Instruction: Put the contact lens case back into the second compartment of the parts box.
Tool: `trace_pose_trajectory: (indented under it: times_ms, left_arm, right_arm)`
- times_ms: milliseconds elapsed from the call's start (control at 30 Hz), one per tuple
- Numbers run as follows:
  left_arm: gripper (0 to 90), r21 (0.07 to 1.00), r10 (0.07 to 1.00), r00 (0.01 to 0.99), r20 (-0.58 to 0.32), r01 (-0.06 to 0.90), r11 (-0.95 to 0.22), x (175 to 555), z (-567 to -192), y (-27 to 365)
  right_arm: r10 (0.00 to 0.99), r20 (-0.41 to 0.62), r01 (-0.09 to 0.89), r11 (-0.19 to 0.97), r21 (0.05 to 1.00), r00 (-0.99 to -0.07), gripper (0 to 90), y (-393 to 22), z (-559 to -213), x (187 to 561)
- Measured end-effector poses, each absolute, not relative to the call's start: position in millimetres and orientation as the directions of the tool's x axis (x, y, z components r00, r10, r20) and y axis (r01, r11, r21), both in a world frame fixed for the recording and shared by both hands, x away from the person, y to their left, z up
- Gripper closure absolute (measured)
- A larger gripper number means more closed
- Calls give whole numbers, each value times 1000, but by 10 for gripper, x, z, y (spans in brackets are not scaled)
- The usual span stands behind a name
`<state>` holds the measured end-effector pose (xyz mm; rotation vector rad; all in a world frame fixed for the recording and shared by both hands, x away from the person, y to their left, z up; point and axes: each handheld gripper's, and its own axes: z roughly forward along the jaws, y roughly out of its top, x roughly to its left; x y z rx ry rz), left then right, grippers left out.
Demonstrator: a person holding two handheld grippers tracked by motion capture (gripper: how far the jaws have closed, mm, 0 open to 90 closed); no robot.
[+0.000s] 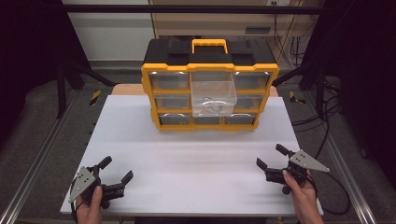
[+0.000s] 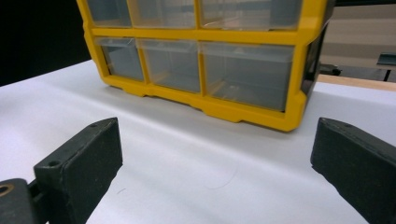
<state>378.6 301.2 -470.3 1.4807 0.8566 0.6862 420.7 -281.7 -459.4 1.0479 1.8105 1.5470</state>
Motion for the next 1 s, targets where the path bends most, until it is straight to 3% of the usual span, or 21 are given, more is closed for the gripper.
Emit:
trace_pose_trajectory:
  times_ms: [800,1000]
  left_arm:
    - [6,992,810,582,-70,126,-5,3817,-4720,2920]
    - [5,992,801,596,-57,127,-23,3824,-4721,2860]
  right_arm:
    - [798,23,167,99,981,-603,37,-2517,-4703,4245]
    - [802,7,192,135,972,-598,45,-2484,-4736,4246]
